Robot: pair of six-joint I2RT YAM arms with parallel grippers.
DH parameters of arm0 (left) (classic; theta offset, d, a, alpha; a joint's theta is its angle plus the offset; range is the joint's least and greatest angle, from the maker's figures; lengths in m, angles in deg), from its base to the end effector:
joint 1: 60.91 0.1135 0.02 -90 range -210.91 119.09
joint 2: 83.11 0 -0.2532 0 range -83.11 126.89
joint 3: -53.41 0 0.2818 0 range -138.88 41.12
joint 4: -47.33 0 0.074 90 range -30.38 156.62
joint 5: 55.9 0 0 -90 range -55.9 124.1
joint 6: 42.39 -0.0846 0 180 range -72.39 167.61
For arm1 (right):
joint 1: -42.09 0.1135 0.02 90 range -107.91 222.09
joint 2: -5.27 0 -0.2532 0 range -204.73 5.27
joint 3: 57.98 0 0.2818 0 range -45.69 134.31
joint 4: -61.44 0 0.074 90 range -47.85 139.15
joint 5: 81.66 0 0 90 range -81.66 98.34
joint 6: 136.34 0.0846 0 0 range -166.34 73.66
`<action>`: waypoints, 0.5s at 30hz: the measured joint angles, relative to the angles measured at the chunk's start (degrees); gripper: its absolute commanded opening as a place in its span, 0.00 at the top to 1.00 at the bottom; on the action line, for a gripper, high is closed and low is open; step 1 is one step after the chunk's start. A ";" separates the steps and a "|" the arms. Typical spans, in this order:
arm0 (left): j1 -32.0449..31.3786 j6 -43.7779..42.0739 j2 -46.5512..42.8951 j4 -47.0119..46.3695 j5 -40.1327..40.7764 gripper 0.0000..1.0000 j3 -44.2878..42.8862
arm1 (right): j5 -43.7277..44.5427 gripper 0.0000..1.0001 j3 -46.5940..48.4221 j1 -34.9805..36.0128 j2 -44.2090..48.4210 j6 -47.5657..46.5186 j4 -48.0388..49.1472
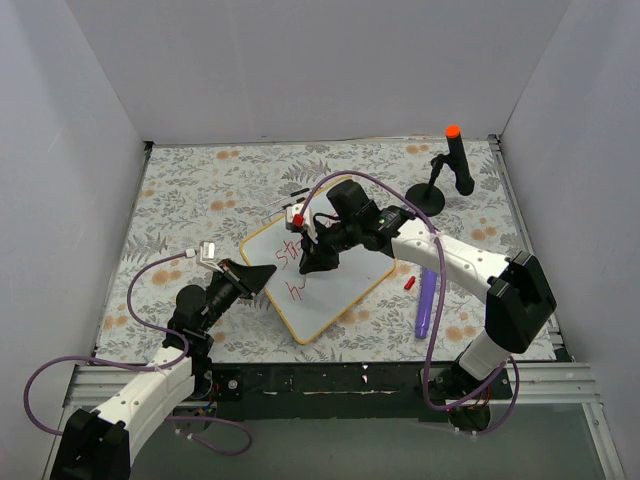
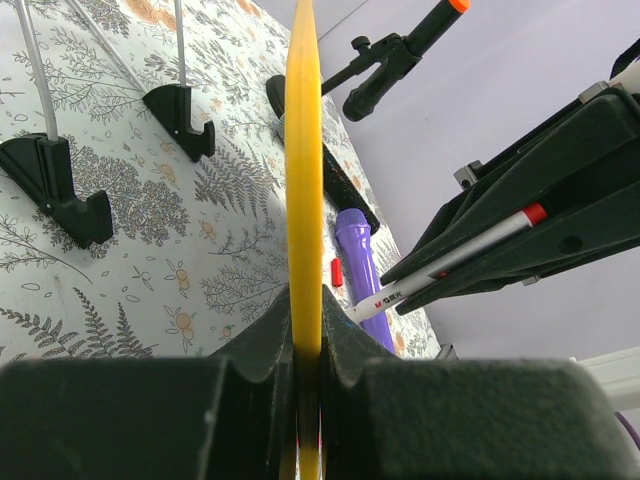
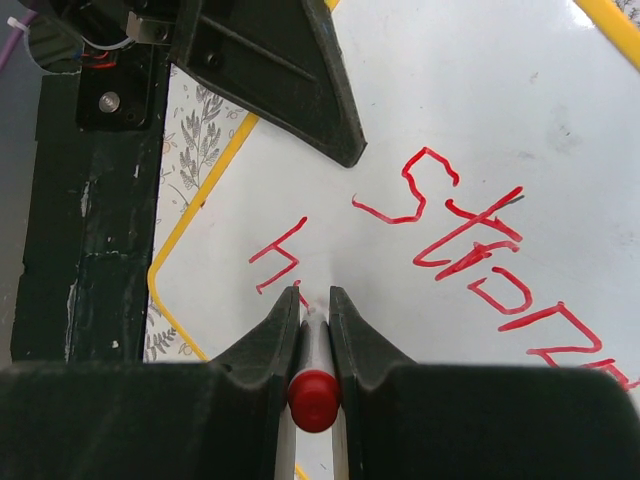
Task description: Write a sentence on the whiteboard
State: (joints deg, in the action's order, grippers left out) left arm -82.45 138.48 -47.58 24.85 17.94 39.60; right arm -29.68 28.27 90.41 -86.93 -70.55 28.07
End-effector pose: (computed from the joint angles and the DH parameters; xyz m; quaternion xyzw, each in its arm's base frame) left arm 0.2062 -0.1067 0.1584 -0.3133 0.6289 -0.6406 0.3099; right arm 0.2396 0.3474 0.2482 -0.6179 0.6065 0.3724 0.3342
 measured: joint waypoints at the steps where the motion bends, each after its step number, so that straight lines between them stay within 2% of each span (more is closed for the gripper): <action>1: 0.00 0.00 0.00 0.00 0.00 1.00 0.00 | 0.15 0.99 0.22 -0.02 -0.02 0.00 -0.07; 15: 0.00 0.02 0.39 -0.39 -0.02 1.00 0.00 | -0.55 0.99 1.62 -0.24 -0.90 0.39 0.04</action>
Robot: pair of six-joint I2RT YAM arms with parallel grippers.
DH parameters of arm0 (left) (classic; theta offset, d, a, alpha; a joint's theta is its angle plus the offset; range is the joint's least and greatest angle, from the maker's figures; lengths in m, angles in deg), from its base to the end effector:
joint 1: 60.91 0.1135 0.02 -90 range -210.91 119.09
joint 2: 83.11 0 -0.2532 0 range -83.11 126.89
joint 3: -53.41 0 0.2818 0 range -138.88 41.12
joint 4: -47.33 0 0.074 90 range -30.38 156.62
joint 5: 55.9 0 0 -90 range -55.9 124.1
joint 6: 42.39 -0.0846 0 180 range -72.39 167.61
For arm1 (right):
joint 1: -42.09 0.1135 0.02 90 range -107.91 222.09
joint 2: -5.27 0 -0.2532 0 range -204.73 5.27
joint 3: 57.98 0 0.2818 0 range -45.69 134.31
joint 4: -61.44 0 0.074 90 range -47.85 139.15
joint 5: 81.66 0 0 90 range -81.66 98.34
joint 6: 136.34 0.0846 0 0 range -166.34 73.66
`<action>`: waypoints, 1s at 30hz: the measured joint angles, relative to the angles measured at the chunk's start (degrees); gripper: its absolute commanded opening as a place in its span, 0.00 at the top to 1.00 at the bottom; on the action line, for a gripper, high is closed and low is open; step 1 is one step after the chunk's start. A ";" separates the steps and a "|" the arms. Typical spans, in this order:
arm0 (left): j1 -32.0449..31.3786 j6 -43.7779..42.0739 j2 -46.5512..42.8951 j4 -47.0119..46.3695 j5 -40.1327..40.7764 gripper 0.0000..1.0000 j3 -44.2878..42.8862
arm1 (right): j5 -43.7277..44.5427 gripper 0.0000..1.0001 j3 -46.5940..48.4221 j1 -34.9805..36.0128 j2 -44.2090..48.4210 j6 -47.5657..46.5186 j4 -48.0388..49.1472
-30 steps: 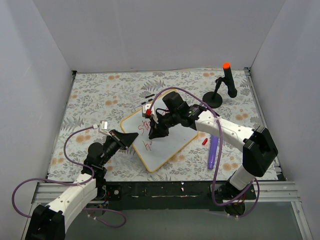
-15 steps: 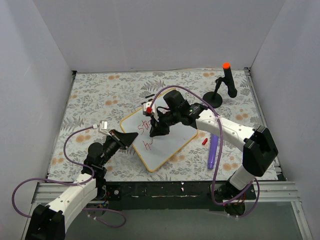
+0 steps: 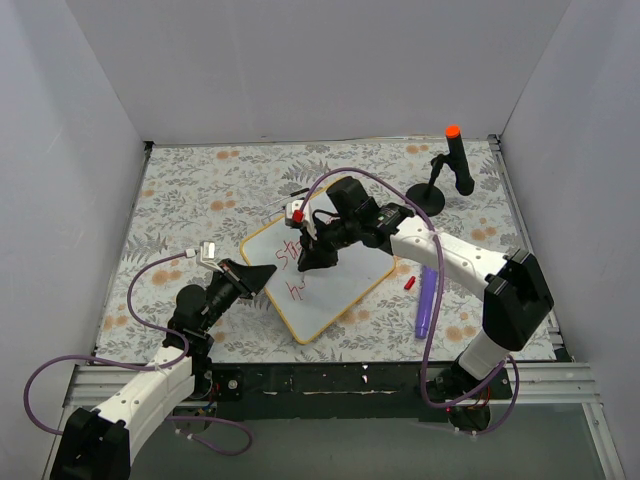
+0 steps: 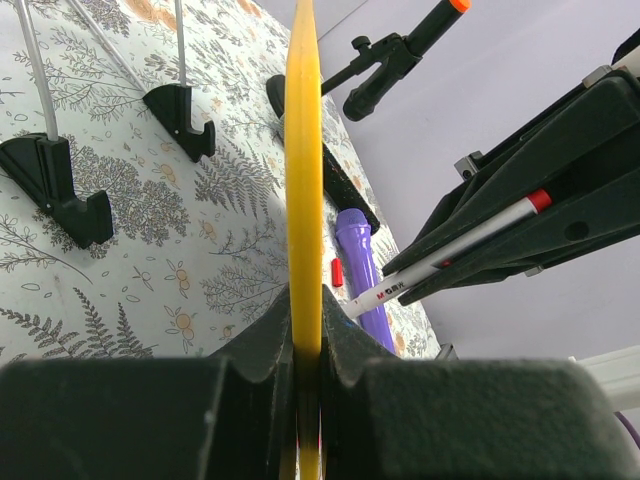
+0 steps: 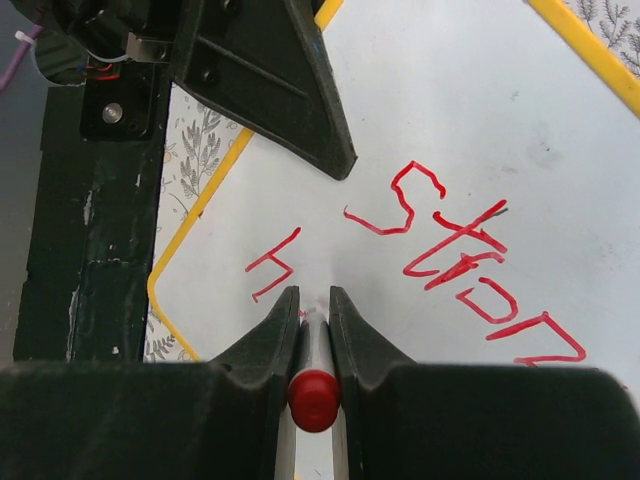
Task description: Write a sentence on the whiteboard
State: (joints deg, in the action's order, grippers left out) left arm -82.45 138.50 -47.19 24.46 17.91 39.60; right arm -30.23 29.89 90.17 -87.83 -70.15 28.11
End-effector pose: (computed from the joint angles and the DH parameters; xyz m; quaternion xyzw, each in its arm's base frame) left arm 0.2064 -0.1068 0.1580 -0.3132 0.6289 -0.6407 0.3097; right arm 0.2440 0.3507 0.2533 -0.6152 0.6043 0.3770 0.3379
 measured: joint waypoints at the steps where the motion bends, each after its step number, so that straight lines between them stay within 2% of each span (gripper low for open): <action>1: 0.00 0.00 0.00 0.00 0.00 1.00 0.00 | -0.37 0.99 0.02 0.00 -0.09 0.09 0.02; 30: -0.02 -0.26 -0.15 0.07 0.00 1.00 0.00 | -4.39 0.99 -3.37 0.44 -0.48 0.09 0.00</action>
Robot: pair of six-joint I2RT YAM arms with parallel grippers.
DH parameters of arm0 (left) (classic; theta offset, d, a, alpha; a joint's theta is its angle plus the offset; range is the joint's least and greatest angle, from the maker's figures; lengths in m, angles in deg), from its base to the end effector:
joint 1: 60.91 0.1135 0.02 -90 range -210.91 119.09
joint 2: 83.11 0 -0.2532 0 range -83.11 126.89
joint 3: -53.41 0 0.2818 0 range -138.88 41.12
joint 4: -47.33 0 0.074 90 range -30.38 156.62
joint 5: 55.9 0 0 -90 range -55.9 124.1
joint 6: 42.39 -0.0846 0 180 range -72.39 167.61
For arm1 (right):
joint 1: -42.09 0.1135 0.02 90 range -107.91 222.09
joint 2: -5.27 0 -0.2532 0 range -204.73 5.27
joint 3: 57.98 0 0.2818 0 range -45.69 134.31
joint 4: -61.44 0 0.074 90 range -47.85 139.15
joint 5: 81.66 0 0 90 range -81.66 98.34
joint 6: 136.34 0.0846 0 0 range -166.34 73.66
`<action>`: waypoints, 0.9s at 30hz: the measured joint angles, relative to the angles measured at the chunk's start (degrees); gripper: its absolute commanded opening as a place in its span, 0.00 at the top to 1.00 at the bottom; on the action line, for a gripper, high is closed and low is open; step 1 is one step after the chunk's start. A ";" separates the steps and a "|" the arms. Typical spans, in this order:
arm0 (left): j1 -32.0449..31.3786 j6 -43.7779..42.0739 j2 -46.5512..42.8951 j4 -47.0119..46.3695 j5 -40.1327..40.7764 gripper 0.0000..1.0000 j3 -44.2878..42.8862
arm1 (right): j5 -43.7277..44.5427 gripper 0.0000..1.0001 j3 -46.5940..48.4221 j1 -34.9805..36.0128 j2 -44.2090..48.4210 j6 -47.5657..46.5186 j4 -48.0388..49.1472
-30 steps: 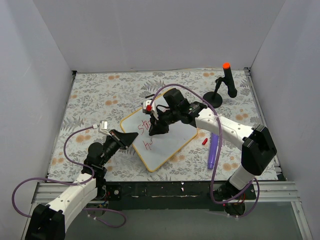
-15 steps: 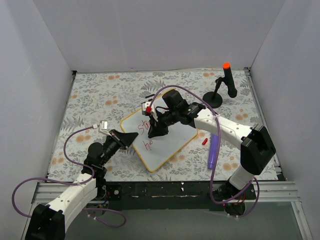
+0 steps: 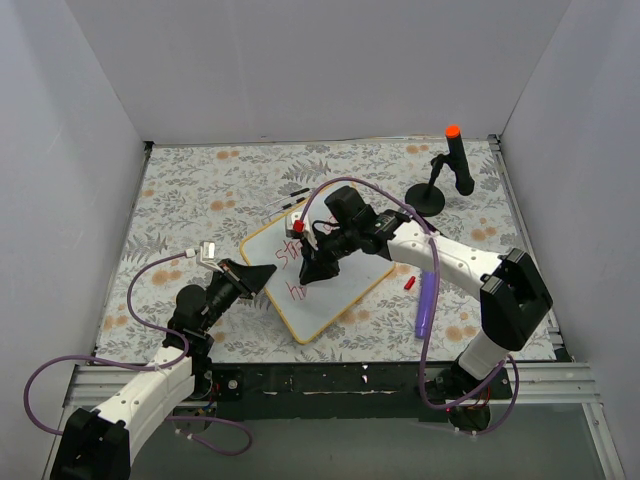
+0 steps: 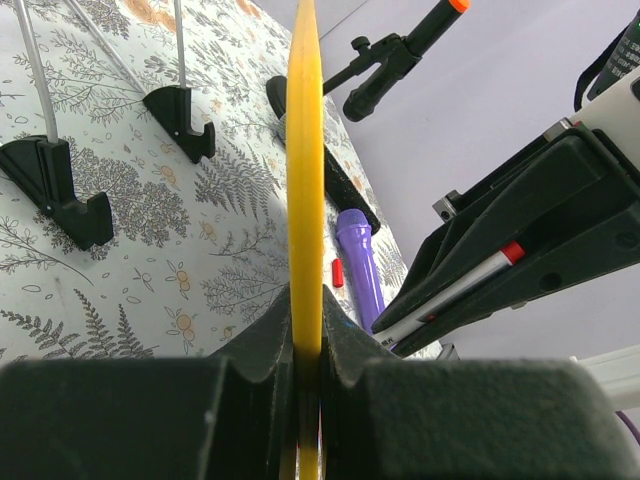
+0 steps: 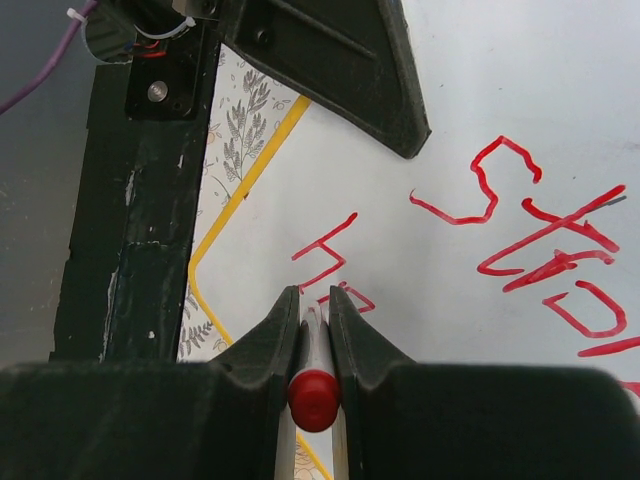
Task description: Write a sentence on the whiteboard
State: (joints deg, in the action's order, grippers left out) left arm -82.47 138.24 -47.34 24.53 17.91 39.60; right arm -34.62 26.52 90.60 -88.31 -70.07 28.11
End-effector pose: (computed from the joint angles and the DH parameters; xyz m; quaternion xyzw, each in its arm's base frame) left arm 0.2063 -0.1069 0.1584 -0.3113 0.6293 -0.6404 0.3113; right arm 0.2314 0.3486 0.2301 -0.6212 0.6007 0.4078 0.2948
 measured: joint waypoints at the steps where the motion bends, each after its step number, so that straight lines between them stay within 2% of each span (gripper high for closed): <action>1: 0.00 -0.02 0.00 -0.02 0.02 1.00 0.00 | 0.22 0.99 0.00 0.00 0.11 0.00 -0.02; 27: 0.00 0.00 -0.15 -0.04 0.02 1.00 0.00 | 2.82 0.99 0.00 -6.14 4.15 0.76 1.68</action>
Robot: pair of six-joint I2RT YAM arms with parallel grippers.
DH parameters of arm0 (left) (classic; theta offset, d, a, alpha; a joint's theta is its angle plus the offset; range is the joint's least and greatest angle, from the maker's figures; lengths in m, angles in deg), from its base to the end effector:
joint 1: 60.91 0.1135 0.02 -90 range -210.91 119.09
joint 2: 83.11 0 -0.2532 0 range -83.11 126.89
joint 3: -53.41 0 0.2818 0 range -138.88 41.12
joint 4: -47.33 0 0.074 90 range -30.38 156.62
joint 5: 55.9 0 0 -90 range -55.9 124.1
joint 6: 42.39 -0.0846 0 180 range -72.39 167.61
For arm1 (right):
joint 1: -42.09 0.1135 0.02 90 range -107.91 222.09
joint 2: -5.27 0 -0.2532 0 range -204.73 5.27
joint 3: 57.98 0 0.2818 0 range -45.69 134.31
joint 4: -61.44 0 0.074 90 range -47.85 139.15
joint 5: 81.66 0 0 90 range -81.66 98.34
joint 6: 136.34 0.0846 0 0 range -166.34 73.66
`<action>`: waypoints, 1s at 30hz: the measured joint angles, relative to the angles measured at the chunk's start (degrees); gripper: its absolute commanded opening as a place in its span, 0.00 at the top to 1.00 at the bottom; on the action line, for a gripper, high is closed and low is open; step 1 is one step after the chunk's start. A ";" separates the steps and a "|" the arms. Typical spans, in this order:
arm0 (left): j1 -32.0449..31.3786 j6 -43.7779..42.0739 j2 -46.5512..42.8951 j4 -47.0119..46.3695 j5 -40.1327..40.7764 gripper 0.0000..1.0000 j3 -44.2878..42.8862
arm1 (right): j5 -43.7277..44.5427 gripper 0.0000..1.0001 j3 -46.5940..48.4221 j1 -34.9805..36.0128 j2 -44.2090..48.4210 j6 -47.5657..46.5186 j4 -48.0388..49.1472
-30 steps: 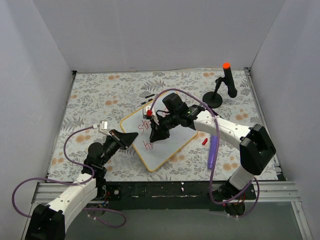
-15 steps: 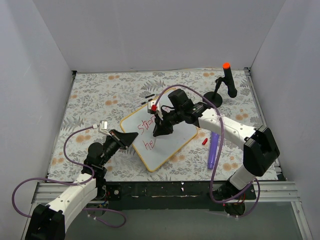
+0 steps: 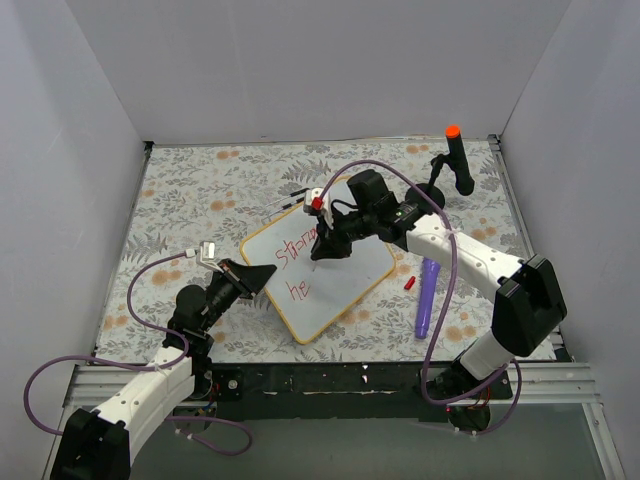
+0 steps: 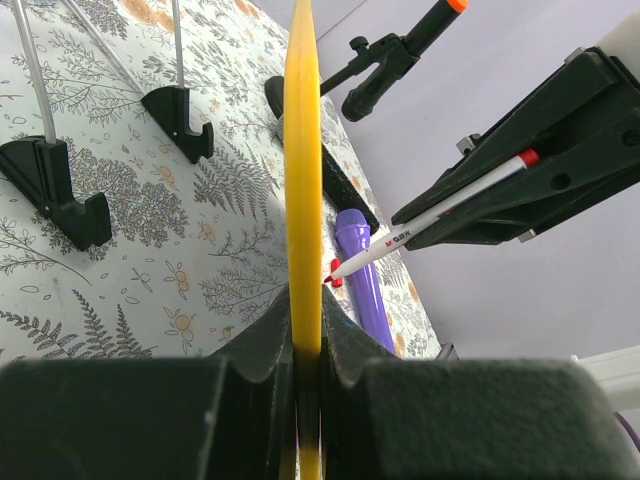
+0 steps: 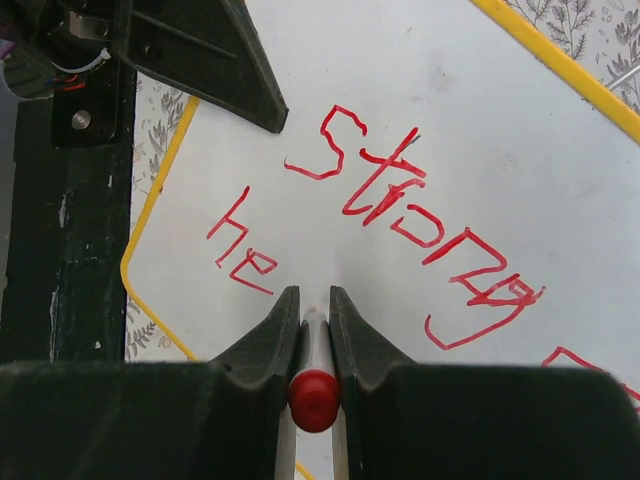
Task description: Write a sentence on the whiteboard
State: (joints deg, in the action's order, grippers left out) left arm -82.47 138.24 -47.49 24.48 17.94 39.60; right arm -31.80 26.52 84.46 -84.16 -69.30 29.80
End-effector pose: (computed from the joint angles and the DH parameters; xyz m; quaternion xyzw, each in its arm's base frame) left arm 0.2062 -0.1068 0.1591 -0.3107 0.6283 -0.6412 0.3123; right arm 0.2659 0.3163 0.2598 -0.5827 0.6230 0.3733 0.3645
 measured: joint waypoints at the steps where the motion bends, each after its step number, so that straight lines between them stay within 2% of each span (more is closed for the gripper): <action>1: 0.00 0.00 0.00 0.00 -0.02 1.00 0.00 | 0.13 0.99 0.00 0.02 -0.17 0.15 0.02; 30: 0.00 0.02 0.20 -0.07 -0.02 1.00 0.00 | -1.20 0.99 0.44 1.70 -2.97 3.30 0.55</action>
State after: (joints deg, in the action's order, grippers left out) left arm -82.47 138.26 -47.29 24.42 17.91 39.60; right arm -33.00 26.96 86.17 -87.13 -66.00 30.34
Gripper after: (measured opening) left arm 0.053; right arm 0.186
